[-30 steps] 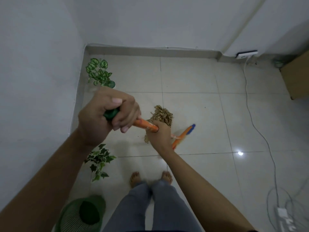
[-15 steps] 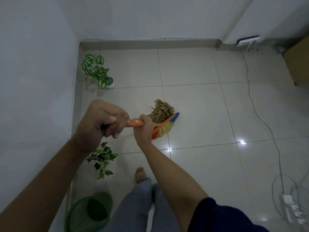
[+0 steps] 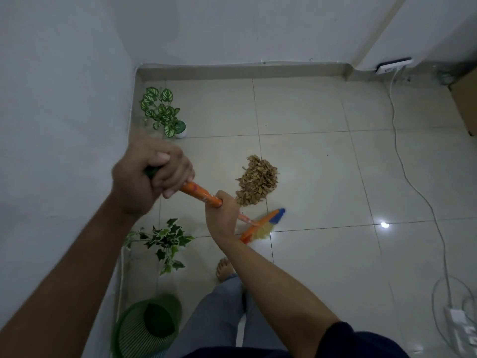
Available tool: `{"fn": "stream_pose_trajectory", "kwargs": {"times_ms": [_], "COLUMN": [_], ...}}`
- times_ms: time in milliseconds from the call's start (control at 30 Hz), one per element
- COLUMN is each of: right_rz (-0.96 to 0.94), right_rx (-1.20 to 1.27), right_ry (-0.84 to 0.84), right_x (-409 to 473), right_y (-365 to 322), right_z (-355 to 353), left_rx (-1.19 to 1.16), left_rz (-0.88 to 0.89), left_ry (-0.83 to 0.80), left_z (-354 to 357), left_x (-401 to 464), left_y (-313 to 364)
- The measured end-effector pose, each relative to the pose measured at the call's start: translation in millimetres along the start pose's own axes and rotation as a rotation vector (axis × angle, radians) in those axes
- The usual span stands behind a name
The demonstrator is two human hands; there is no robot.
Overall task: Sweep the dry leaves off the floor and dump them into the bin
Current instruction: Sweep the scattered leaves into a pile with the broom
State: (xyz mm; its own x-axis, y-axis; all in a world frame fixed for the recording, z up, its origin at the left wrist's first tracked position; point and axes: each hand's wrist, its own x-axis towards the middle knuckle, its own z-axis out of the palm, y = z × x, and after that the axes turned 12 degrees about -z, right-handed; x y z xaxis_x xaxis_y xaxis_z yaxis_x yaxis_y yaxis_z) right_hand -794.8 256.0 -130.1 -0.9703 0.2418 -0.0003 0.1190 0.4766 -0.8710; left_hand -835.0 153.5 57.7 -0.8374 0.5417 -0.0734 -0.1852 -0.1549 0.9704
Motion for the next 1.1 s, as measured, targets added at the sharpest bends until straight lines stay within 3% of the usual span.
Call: {"fn": "stream_pose_trajectory", "kwargs": {"times_ms": [267, 500, 700, 833, 933, 1100], "right_rz": [0.03, 0.014, 0.116, 0.302, 0.08, -0.014], "right_rx": [0.128, 0.05, 0.101, 0.267, 0.271, 0.144], "right_ry": [0.178, 0.244, 0.236, 0.135, 0.299, 0.215], "right_x": [27, 26, 10, 22, 37, 41], "right_y": [-9, -33, -22, -13, -16, -25], "right_z": [29, 16, 7, 3, 1, -25], "left_rx": [0.061, -0.008, 0.045, 0.151, 0.154, 0.043], "left_rz": [-0.051, 0.055, 0.004, -0.034, -0.015, 0.072], "left_ry": [0.066, -0.083, -0.043, 0.011, 0.02, -0.05], "left_z": [-2, -10, 10, 24, 27, 26], "left_x": [5, 2, 5, 10, 16, 23], "left_y": [-6, 34, 14, -5, -1, 24]}}
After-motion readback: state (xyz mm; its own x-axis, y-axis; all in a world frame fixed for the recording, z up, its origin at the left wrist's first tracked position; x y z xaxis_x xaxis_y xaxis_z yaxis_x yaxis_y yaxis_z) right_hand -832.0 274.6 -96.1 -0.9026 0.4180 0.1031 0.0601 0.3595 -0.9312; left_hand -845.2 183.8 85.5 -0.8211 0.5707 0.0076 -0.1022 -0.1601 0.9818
